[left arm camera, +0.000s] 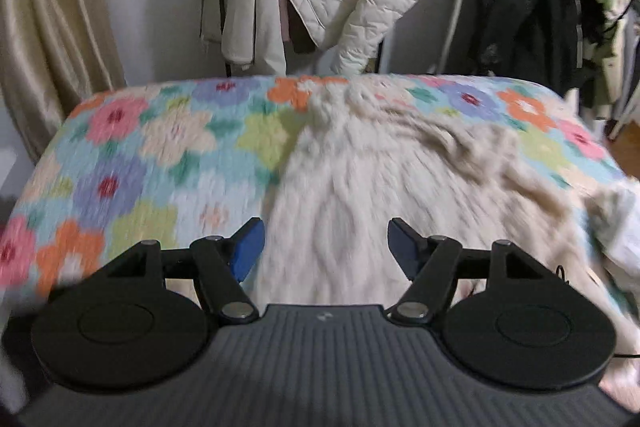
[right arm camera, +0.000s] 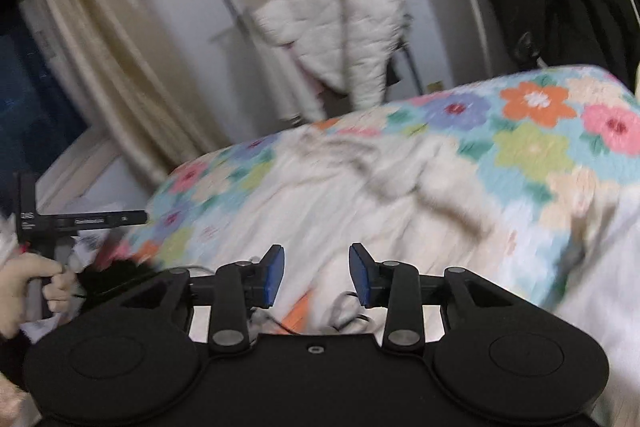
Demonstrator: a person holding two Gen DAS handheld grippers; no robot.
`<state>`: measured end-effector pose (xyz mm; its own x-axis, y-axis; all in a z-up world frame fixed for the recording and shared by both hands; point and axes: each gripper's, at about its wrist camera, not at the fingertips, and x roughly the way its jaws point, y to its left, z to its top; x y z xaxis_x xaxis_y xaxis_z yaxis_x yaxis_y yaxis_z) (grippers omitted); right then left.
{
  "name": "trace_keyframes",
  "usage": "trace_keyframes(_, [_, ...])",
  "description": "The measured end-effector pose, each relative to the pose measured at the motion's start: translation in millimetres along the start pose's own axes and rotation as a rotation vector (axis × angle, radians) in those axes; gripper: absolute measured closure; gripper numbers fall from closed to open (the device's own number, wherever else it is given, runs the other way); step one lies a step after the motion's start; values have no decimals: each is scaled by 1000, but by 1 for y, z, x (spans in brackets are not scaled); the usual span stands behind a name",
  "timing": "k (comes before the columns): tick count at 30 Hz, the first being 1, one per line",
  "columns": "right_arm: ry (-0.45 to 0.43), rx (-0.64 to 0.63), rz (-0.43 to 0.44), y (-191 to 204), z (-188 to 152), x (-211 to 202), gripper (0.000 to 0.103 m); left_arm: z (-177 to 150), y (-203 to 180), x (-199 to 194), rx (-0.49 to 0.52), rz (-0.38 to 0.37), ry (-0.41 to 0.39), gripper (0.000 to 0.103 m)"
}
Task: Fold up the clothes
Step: 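Open both grippers and lay the fleece flat on the quilt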
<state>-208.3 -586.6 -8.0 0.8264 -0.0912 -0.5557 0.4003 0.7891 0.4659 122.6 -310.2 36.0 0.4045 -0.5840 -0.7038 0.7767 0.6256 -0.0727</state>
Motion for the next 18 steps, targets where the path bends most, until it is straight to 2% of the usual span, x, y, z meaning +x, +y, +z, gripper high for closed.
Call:
trace_keyframes(2, [-9,-3,11,23,-17,-27,62,-24,3,-41,22,-13,-6,33])
trace_keyframes(5, [-44,-50,21,55,-35,-65,57,-48,3,-94,94,4,-60,28])
trace_keyframes(6, [-56,-78,23,63,-39,-76,51,-53,2,-111,112,13,-76,24])
trace_keyframes(9, [-90,-156,6,84,-51,-106,47,-65,-1,-154,133,22,-97,22])
trace_keyframes(10, [-98,-174,12,88,-55,-114,41,-69,-2,-167,141,19,-102,21])
trace_keyframes(13, [-64,-245,-38,93,-71,-128,26,-76,-11,-185,181,18,-71,14])
trace_keyframes(15, [-5,-278,-83,84,-83,-124,26,-83,-20,-181,206,40,-32,12])
trace_keyframes(18, [86,-325,-153,59,-104,-99,26,-108,-39,-160,206,-40,2,11])
